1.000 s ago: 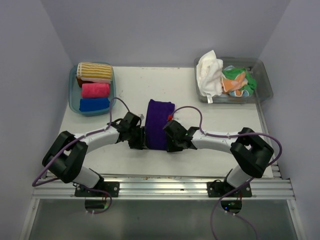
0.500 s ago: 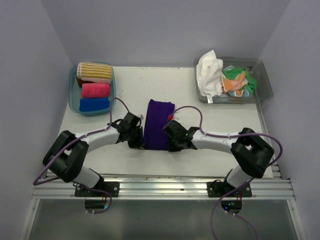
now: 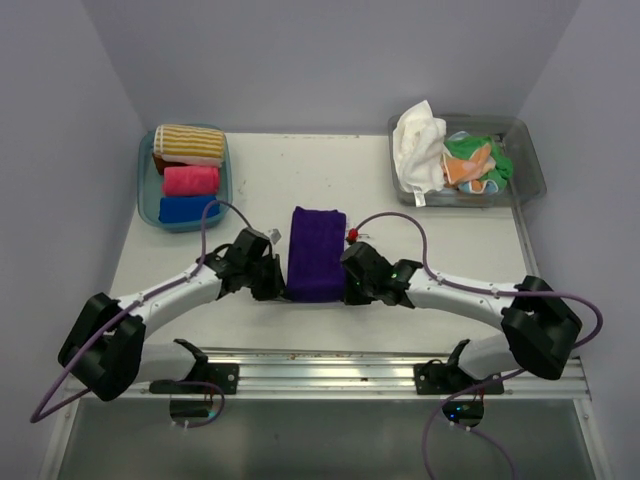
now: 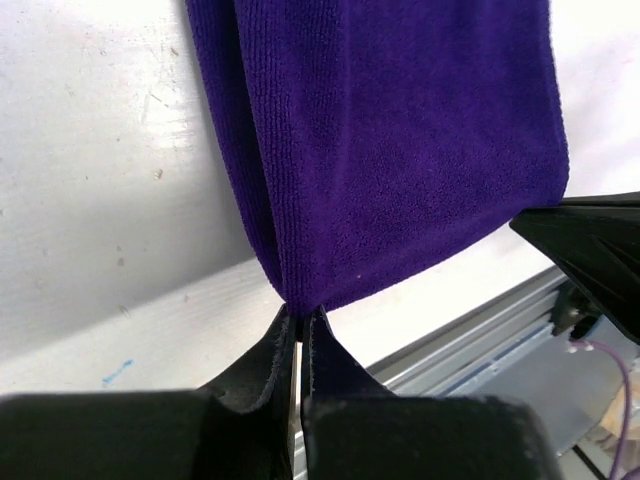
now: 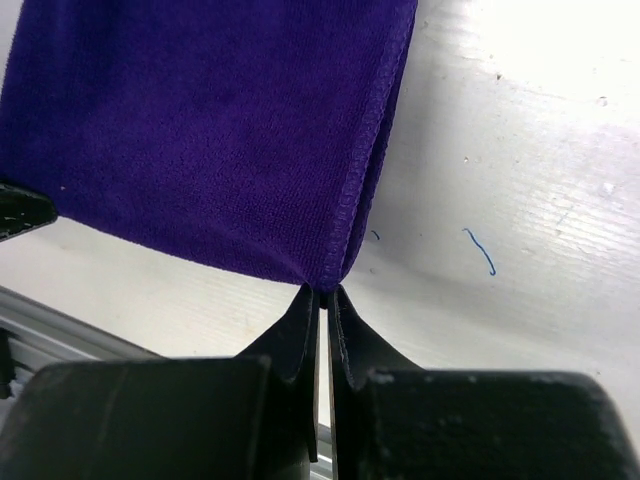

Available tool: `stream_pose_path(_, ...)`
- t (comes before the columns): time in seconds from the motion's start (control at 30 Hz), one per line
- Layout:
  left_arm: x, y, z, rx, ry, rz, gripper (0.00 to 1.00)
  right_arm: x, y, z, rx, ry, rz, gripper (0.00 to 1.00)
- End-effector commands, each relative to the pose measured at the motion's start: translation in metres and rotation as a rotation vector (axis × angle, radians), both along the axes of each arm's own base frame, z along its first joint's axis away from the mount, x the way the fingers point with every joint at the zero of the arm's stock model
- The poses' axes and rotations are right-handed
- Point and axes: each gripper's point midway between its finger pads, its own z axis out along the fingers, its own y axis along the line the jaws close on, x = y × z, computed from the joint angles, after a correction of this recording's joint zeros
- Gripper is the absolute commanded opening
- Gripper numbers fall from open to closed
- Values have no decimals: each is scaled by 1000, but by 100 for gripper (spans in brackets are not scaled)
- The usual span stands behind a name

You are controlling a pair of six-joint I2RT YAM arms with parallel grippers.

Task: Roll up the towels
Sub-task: Roll the towel

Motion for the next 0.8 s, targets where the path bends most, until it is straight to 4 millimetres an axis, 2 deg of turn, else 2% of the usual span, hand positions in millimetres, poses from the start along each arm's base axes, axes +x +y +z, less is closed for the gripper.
stream_pose_path(0.0,-7,6,9,3,19,44,0,5,-18,13,-52,-50,-48,0)
stream_pose_path(0.13,8,-1,28,-11,-12,71,0,14,-17,26,-68,-85,-49,0)
stream_pose_path(0.23,20,0,33,24,-16,98,0,28,-13,37,-90,-125,-59,0)
stream_pose_path(0.33,27,0,31,36,3,110,0,37,-10,39,-116,-135,-56,0)
stream_pose_path(0.5,36,-2,23,41,32,121,0,47,-4,30,-139,-128,-53,0)
stream_pose_path(0.77,58,-4,17,54,30,128,0,69,-6,20,-164,-136,-81,0)
